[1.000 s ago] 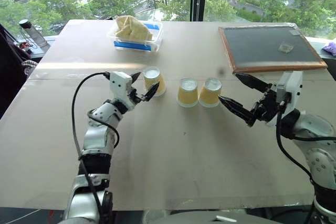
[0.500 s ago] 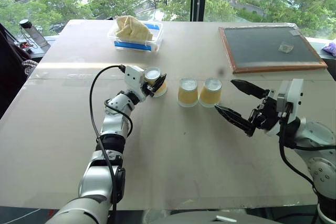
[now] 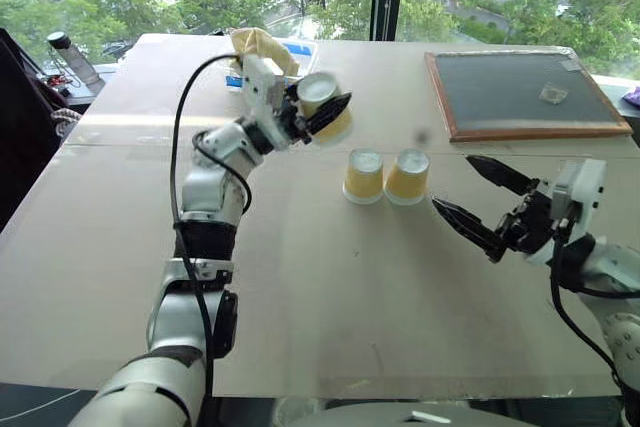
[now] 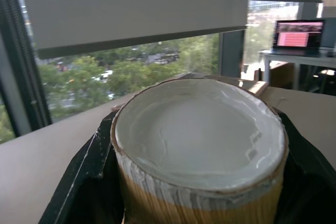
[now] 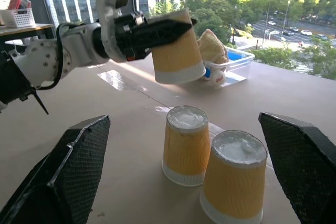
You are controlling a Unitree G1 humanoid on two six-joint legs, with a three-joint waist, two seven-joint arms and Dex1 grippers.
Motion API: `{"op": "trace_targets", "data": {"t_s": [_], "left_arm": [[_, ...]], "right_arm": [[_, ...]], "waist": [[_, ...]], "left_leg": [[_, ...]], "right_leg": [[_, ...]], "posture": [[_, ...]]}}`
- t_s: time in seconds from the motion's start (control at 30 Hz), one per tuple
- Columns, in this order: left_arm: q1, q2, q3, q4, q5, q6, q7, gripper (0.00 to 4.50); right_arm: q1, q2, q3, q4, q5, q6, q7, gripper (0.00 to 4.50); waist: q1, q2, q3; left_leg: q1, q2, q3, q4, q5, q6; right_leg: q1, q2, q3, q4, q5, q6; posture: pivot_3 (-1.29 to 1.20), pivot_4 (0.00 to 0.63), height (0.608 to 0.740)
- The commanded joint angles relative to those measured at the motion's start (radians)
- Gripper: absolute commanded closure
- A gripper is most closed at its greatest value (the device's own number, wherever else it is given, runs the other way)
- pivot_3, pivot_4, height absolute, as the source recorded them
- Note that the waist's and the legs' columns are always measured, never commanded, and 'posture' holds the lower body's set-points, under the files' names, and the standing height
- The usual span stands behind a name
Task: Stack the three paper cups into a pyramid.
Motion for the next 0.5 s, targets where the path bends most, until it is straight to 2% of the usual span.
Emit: {"op": "trace_targets", "data": {"t_s": [0.03, 0.13, 0.5], "left_arm": [[-0.042, 0.001, -0.041, -0.034, -0.038, 0.096, -0.076, 2.0], [-0.086, -0.007, -0.071, 0.009, -0.015, 0.118, -0.102, 2.0], [-0.175, -0.056, -0.109, 0.232, 0.094, -0.007, -0.173, 2.0]], "right_arm": [[0.048, 0.013, -0.038, -0.014, -0.022, -0.077, 0.014, 0.0], [0.09, 0.027, -0.04, -0.015, -0.053, -0.125, 0.012, 0.0], [0.162, 0.078, -0.031, -0.068, -0.093, -0.187, -0.057, 0.0]], "waist": [[-0.006, 0.0, 0.0], [-0.018, 0.0, 0.0], [-0.015, 0.0, 0.0]], "left_leg": [[0.001, 0.0, 0.0, 0.0, 0.0, 0.0], [0.001, 0.001, -0.001, 0.0, 0.0, 0.0], [0.001, 0.001, 0.0, 0.0, 0.0, 0.0]], "right_leg": [[0.001, 0.0, 0.0, 0.0, 0.0, 0.0], [0.001, 0.001, 0.0, 0.002, 0.0, 0.0], [0.0, 0.002, 0.001, 0.001, 0.0, 0.0]], "posture": [[0.0, 0.15, 0.74], [0.0, 0.15, 0.74], [0.0, 0.15, 0.74]]}}
